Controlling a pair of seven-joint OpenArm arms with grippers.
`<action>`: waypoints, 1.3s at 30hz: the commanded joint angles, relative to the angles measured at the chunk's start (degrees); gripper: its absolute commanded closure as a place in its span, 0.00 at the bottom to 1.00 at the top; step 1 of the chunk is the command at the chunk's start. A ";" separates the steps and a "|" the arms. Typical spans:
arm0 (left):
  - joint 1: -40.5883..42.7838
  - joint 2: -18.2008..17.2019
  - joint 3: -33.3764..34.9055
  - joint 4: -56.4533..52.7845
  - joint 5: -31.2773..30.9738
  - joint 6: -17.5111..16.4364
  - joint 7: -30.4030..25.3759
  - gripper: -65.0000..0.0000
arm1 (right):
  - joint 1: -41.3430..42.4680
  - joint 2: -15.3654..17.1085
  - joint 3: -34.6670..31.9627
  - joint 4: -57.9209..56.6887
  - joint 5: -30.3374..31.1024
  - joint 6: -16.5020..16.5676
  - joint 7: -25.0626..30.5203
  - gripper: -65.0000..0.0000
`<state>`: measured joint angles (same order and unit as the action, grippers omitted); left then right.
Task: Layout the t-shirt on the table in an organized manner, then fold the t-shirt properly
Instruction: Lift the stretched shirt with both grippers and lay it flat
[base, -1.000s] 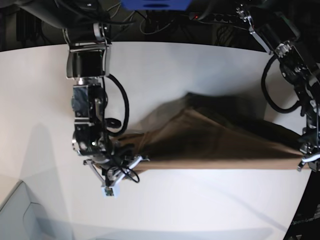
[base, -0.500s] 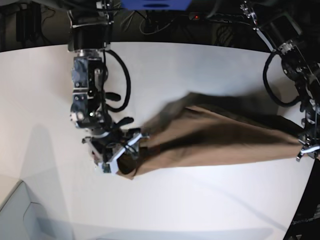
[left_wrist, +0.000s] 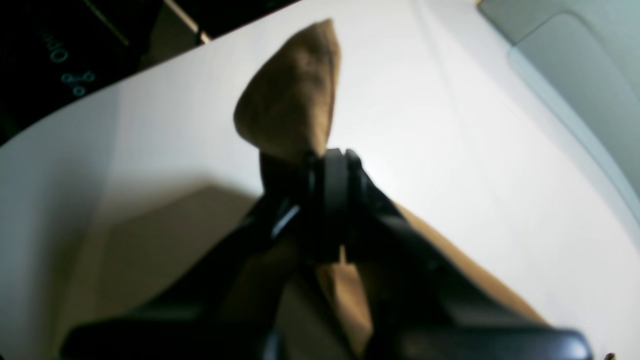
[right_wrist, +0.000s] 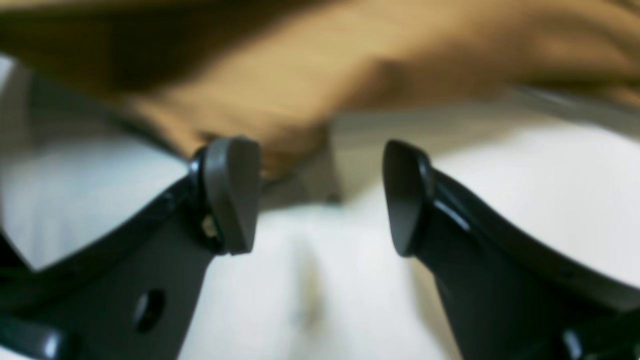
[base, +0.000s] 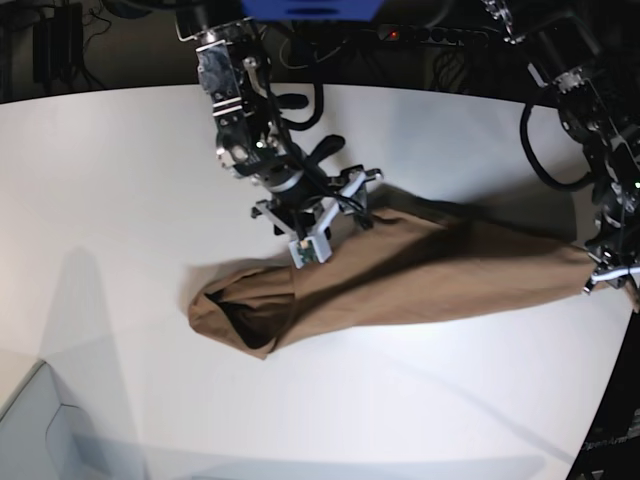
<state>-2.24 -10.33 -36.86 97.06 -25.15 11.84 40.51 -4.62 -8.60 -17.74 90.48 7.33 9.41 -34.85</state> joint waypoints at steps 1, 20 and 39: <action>-0.35 -0.88 -0.11 1.19 -0.13 -0.19 -1.17 1.00 | 0.62 -0.40 -0.77 0.20 0.36 0.39 2.02 0.39; 2.81 -0.88 -0.19 1.71 -0.22 -0.19 -1.26 1.00 | 7.30 -0.40 -1.03 -9.99 9.15 0.39 7.03 1.00; -11.78 -5.45 0.07 16.48 -0.13 -0.19 -0.64 1.00 | 3.08 7.24 6.00 22.89 9.24 0.39 6.68 1.00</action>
<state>-12.78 -14.76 -36.60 112.86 -26.00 11.38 41.85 -2.39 -1.13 -11.99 112.16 16.58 9.67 -29.95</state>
